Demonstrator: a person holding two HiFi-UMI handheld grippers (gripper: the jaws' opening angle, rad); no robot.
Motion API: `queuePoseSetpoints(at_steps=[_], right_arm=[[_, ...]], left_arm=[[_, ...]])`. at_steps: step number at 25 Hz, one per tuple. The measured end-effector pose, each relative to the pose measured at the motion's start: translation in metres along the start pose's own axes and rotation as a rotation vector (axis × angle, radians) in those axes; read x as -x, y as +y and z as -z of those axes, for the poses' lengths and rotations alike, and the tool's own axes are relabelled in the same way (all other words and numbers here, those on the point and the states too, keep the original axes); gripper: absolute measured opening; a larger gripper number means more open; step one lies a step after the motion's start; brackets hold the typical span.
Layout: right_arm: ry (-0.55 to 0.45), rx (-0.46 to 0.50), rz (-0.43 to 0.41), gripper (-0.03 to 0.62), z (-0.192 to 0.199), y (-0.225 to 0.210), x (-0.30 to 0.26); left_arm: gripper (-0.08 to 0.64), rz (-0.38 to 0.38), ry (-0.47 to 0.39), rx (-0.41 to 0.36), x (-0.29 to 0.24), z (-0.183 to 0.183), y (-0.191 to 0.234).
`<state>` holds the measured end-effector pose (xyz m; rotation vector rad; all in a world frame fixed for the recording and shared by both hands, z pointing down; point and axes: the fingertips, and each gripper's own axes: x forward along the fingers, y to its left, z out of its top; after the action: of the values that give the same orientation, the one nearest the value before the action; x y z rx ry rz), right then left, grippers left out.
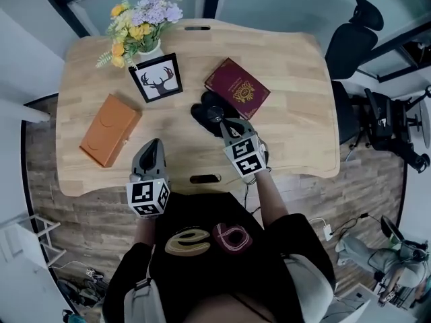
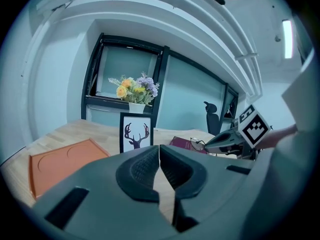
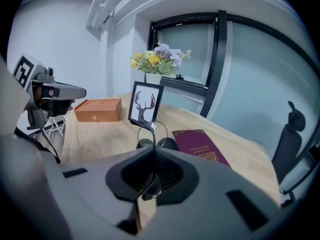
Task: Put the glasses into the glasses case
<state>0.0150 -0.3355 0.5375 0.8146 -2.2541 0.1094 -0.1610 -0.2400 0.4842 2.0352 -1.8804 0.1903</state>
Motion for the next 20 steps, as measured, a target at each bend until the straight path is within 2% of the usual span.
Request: queuePoseSetpoints(at_steps=[20], right_arm=[[0.133, -0.018, -0.179, 0.017, 0.024, 0.003, -0.073]], left_arm=[[0.02, -0.185, 0.057, 0.044, 0.022, 0.024, 0.029]])
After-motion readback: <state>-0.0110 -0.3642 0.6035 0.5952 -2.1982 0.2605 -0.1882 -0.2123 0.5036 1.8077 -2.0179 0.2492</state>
